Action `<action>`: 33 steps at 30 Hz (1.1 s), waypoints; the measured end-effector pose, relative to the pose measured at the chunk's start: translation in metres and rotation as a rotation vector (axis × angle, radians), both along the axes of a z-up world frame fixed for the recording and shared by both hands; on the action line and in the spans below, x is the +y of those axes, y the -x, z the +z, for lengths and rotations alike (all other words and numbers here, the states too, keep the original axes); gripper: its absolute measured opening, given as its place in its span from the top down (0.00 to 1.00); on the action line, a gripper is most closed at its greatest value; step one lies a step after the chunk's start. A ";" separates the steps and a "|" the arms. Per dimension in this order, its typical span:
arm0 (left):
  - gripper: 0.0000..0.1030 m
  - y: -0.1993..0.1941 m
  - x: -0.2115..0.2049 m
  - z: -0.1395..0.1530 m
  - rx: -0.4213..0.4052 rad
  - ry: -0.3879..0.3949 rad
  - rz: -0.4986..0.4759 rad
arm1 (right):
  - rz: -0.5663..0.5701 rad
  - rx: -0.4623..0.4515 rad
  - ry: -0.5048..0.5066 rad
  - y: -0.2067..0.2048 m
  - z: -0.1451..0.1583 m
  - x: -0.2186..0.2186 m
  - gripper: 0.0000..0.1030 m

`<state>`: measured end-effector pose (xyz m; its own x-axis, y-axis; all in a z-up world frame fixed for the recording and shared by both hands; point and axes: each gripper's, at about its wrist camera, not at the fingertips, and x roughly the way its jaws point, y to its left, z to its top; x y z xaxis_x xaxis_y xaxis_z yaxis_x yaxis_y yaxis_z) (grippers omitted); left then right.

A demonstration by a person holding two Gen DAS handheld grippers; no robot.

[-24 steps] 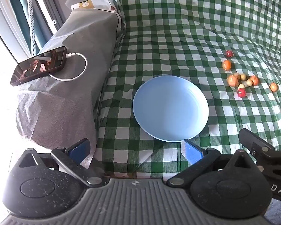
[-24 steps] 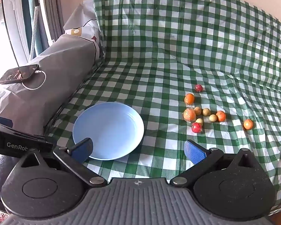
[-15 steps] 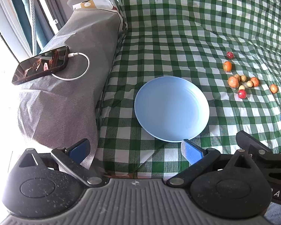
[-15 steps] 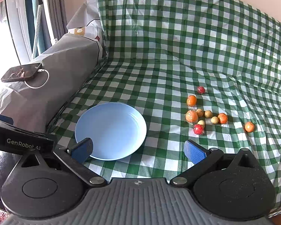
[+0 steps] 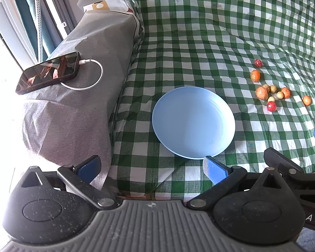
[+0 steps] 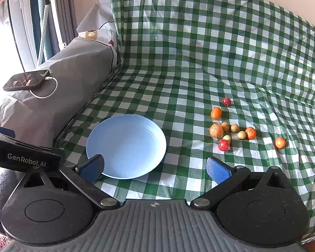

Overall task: Organize fruits
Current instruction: 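Move both tools toward the fruit cluster beside the blue plate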

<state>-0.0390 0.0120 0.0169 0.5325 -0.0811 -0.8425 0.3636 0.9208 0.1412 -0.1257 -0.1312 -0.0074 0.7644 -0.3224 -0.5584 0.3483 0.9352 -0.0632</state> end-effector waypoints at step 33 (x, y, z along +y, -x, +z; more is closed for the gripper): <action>0.00 0.007 -0.052 0.000 0.009 -0.056 -0.105 | -0.185 -0.185 0.138 0.040 -0.011 -0.049 0.00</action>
